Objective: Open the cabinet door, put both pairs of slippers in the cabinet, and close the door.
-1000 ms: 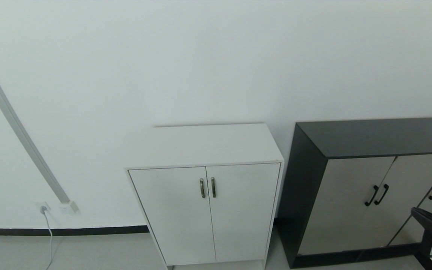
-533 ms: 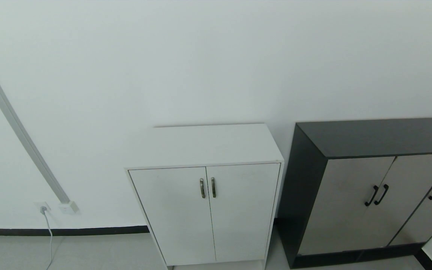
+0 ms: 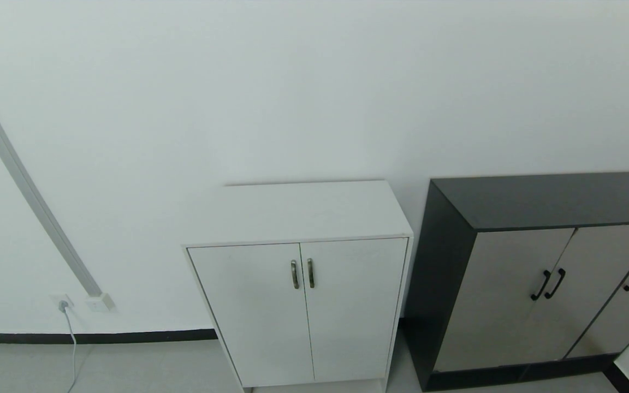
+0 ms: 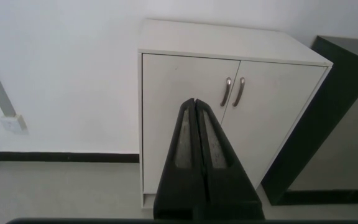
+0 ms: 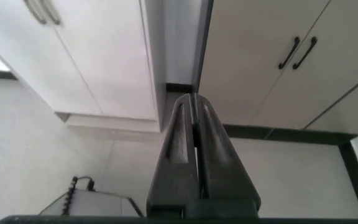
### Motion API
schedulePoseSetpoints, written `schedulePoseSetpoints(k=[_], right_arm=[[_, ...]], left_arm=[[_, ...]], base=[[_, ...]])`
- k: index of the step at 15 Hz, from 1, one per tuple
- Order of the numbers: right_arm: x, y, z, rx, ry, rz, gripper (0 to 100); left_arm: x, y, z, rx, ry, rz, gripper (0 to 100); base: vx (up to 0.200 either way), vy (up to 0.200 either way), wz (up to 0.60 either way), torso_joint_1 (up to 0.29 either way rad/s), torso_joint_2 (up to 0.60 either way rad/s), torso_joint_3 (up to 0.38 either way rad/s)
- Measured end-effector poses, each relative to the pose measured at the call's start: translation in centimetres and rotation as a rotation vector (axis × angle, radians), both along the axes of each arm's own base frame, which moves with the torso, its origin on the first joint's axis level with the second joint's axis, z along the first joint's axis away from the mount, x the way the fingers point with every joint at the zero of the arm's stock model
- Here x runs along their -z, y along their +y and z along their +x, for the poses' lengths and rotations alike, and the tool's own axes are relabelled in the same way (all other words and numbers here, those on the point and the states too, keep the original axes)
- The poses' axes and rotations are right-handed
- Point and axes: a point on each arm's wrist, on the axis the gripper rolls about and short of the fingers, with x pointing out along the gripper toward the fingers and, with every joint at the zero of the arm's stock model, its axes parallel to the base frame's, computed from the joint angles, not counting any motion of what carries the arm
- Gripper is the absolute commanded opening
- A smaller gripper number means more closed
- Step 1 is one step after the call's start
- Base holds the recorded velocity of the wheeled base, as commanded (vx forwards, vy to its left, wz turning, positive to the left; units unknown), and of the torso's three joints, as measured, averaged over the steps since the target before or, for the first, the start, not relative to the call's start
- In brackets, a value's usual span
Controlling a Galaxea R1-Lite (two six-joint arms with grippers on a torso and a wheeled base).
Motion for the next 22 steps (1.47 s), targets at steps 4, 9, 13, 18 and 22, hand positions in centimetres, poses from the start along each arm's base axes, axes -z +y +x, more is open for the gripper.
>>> schedulePoseSetpoints(k=[4,9,13,18,22], right_arm=[[0.9,0.0,-1.2,-0.082,-0.007,0.018,0],[1.3,-0.1,-1.8,-0.092,-0.070,0.023,0],[1.4,-0.2,-2.7,0.018,-0.191,0.024,0],[1.6,-0.1,-3.8,0.073,-0.328,0.030,0],[1.6,-0.2,-4.0,0.117,-0.360,0.107,0]], left_arm=[[0.0,0.0,0.0,-0.001,0.000,0.000,0],[0.0,0.0,0.0,0.000,0.000,0.000,0],[0.0,0.0,0.0,0.000,0.000,0.000,0],[0.0,0.0,0.0,0.000,0.000,0.000,0],[0.0,0.0,0.0,0.000,0.000,0.000,0]], base=[[0.000,0.000,0.00,0.000,0.00,0.000],[0.000,0.000,0.00,0.000,0.00,0.000],[0.000,0.000,0.00,0.000,0.00,0.000],[0.000,0.000,0.00,0.000,0.00,0.000],[0.000,0.000,0.00,0.000,0.00,0.000]])
